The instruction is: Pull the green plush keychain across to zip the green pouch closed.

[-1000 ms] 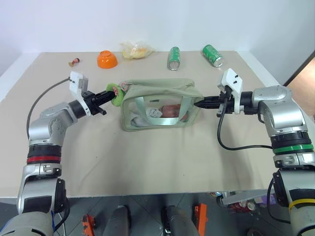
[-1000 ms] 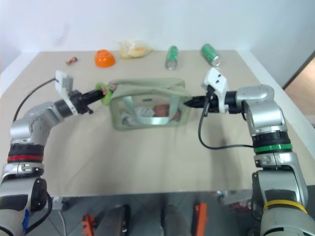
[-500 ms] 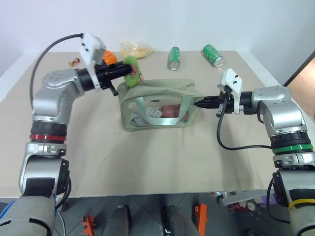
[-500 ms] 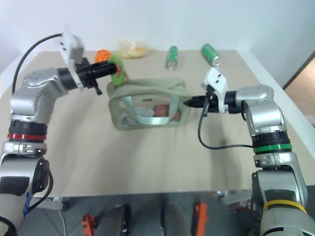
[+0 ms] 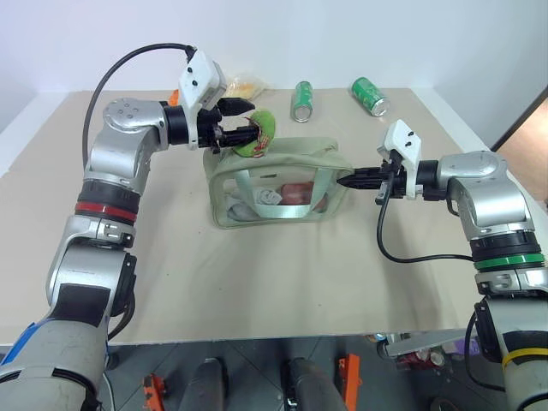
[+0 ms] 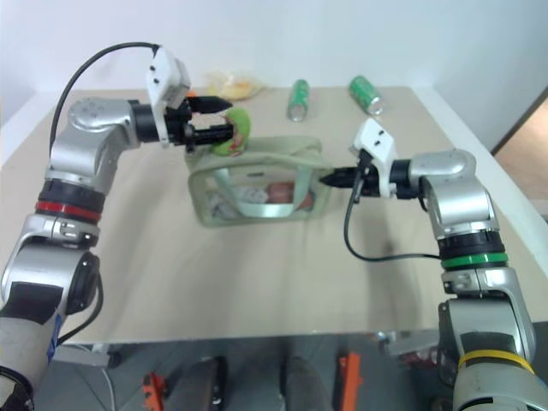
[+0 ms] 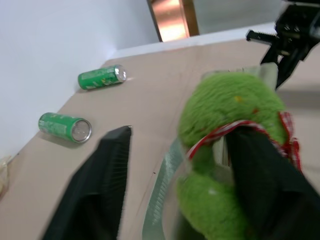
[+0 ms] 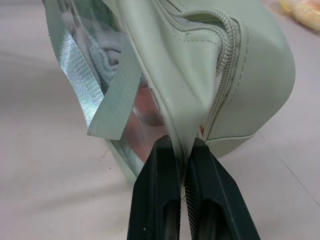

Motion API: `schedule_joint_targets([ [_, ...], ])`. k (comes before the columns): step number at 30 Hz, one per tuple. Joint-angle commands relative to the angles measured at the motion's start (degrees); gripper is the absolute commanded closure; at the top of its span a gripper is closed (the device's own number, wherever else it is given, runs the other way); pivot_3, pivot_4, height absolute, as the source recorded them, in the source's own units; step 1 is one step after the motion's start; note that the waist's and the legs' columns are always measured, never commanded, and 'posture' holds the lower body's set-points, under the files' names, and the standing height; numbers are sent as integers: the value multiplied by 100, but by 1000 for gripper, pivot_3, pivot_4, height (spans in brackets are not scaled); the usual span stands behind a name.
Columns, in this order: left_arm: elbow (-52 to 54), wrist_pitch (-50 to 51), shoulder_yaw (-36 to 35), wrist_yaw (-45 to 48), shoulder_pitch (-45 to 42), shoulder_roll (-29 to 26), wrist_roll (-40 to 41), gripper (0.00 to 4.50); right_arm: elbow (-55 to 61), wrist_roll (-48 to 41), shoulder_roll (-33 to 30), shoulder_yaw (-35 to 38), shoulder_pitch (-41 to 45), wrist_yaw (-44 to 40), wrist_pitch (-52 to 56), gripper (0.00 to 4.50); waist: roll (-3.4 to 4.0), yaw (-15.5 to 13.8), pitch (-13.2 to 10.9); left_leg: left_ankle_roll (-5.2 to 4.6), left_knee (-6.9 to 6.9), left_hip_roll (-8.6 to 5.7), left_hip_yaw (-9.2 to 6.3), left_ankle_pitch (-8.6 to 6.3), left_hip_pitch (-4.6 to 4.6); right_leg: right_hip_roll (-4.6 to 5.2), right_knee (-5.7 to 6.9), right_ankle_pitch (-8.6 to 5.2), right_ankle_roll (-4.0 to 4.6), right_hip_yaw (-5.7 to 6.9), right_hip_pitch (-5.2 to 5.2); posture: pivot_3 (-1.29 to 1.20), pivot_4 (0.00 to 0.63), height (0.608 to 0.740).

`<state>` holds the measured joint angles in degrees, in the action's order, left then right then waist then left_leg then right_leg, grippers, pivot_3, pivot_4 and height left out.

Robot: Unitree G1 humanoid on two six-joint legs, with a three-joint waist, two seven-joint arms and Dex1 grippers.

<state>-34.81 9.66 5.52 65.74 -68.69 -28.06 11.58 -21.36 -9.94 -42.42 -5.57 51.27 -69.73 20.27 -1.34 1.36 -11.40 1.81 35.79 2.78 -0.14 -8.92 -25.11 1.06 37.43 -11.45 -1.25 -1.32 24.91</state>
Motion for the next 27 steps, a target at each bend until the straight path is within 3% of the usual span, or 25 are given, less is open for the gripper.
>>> schedule_joint_targets([
  [1,-81,-338,154,345,-314,-80,-213,68,115,-14,-13,56,-15,21,37,4500,0,0,0,0,1,0,0,0,0,0,0,0,0,0,0,0,150,740],
  [9,-604,-664,302,957,-808,-273,-524,68,121,-15,37,49,-10,53,39,4500,0,7,0,0,0,0,1,0,0,-2,1,0,0,-3,3,0,150,740],
  [27,-2214,-1441,179,850,-2029,16,-887,68,306,-57,110,44,-117,132,139,4500,0,61,0,-1,-1,0,4,0,-5,-3,6,0,0,-7,11,0,150,740],
])
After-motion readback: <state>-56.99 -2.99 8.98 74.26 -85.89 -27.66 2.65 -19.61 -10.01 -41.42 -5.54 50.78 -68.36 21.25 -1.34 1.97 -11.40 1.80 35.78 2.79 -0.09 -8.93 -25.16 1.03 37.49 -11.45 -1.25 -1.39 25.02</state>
